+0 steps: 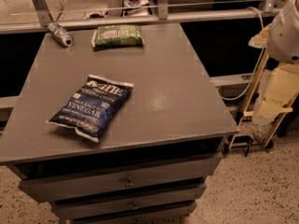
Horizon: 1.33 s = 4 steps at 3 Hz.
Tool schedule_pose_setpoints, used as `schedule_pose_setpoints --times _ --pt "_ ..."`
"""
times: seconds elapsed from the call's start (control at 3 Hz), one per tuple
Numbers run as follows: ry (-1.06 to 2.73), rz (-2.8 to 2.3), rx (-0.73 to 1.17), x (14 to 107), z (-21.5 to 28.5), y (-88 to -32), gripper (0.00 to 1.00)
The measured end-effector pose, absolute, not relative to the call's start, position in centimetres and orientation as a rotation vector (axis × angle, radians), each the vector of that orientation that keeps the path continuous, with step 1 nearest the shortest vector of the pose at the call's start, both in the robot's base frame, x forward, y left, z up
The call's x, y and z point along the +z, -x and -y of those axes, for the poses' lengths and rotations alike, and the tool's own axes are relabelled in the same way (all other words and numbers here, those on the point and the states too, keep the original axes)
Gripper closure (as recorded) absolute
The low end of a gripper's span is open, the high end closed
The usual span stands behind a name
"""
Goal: Move blue chip bag near green jalapeno chip bag
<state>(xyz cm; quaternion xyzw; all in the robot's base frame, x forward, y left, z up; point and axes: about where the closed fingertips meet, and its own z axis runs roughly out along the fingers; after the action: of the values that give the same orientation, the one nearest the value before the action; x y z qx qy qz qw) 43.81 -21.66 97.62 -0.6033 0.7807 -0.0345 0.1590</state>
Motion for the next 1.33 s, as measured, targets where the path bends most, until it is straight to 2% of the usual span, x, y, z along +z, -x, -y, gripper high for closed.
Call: schedule_pose_setpoints --times 0.33,0.67,1.0,1.33 --pt "1.724 -2.227 -0.101 97.7 21.6 -43.9 0.0" --pt "1.761 -2.104 -0.075 98.5 17.9 -45.9 0.0" --pt "1.814 -1.917 0.043 98.6 11.3 -48.5 0.0" --pt "1.814 -1.767 0.248 97.1 4.6 -50.6 0.0"
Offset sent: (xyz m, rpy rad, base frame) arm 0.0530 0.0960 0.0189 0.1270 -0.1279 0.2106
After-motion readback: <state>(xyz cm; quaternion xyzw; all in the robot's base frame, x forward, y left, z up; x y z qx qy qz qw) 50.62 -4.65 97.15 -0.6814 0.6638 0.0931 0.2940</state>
